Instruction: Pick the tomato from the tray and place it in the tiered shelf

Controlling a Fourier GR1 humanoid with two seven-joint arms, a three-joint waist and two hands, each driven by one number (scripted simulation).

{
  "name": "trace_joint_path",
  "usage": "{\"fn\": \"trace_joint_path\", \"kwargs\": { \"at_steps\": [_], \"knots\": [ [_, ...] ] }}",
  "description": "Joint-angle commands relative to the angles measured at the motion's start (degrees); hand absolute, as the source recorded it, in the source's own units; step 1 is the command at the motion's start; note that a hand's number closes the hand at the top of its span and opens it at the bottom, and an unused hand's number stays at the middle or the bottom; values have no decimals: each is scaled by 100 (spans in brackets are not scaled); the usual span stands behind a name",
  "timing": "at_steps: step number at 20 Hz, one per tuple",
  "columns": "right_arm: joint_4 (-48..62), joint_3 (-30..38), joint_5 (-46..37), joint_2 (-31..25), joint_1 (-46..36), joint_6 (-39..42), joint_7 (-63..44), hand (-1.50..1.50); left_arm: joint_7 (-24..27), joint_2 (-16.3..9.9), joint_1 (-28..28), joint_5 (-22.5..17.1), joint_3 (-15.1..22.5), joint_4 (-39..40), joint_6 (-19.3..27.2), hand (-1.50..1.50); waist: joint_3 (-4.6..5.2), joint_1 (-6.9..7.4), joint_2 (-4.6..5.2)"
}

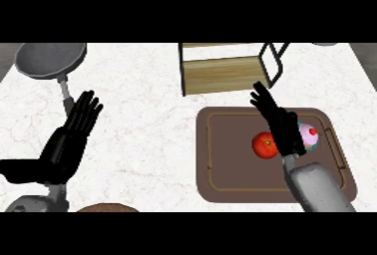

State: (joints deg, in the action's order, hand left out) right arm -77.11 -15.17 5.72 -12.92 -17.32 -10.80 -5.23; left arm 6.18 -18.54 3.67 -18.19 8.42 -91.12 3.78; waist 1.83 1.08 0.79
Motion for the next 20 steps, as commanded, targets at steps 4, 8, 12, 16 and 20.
{"fn": "trace_joint_path", "kwargs": {
  "at_steps": [4,8,12,16,20],
  "knots": [
    [-589,1139,347,-1478,22,745,832,150,-788,-312,-599,-108,-382,752,230,0,-191,-264,-97],
    [515,1353,-671,-2593,408,460,497,150,-1375,-82,-763,-116,-138,1171,417,0,-181,-309,25],
    [1134,2106,575,-2401,472,1590,1488,-150,-1788,-203,-242,-112,-264,1549,276,0,-189,-145,-58],
    [1448,1994,469,-2716,633,2628,2382,-150,-1881,-240,-343,-139,-320,1237,212,0,-189,-93,-69],
    [704,1986,861,-3414,703,3735,1744,-150,-1848,-88,-169,-7,-334,1557,364,0,-177,-179,-90]
  ]
}}
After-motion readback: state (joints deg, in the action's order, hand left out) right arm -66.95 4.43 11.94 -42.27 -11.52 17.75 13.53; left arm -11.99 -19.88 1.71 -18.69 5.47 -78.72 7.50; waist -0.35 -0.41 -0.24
